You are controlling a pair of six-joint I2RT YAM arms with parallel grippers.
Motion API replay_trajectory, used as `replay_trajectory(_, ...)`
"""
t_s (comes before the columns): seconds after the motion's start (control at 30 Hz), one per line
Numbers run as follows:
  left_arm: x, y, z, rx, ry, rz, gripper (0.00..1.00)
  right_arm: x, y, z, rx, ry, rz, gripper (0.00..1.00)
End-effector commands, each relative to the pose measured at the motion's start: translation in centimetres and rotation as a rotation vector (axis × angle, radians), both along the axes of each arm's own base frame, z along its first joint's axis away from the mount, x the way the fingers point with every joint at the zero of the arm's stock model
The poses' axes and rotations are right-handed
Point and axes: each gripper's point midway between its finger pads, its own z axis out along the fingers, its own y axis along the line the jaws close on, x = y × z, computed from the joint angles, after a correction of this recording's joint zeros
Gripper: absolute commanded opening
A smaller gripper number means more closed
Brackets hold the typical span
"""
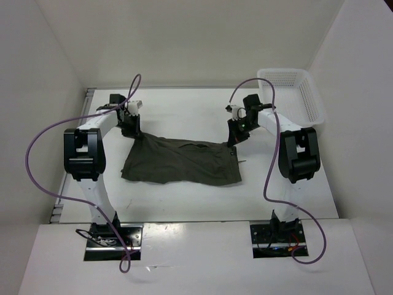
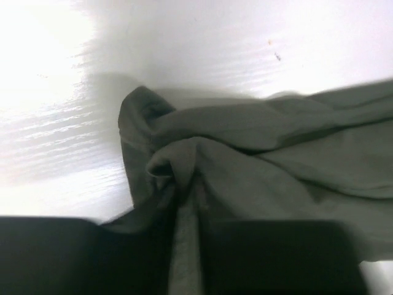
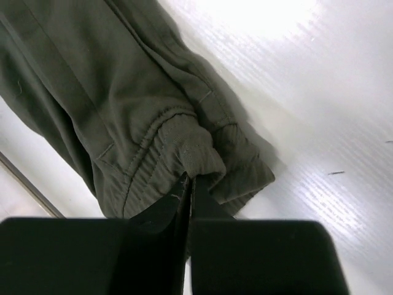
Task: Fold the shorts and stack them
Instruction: Fold the shorts
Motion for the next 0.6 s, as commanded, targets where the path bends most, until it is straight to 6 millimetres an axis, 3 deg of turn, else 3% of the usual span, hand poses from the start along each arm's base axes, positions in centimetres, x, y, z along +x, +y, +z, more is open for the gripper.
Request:
replay_trajectory(0.0,2.1,-0.6,1.8,-0.041,-0.091,-0.027,0.13,4.1,1.1,2.6,0.033,-0.120,-0.041,0.00)
replay_trajectory(0.07,2.0,-0.8,3.2,-0.050,-0.111,-0.033,0.00,5.6,-0.1,4.9,0.079,-0.152,-0.114,0.00)
replay_trajectory(0.13,1.8,-0.7,4.1,-0.041,-0.127,-0.030,0.00,7.2,-1.3,7.3,0.155,-0.160,-0.243,0.00)
replay_trajectory(0.17,1.9,0.0,4.5,-0.029,-0.135,-0.014,0.00,8.3,-3.6,7.7,0.174,-0.155,-0.340,0.00)
replay_trajectory(0.2,1.7,0.6,4.8,-0.028,-0.134,-0.001,0.00,9.0,-4.5,8.2,0.215,-0.136,-0.438,0.00)
replay_trajectory(0.27,1.5,0.7,4.5,-0.020,-0.124,0.004,0.00,9.1,-6.0,6.9,0.188,-0.108,-0.524,0.00)
replay_trajectory(0.43,1.8,1.4,3.1,0.013,-0.121,0.021,0.00,9.6,-6.9,1.8,0.132,-0.031,-0.615,0.00)
replay_trajectory(0.57,3.0,0.6,3.0,0.023,-0.134,0.004,0.00,12.4,-8.2,1.9,0.074,-0.106,-0.642,0.00)
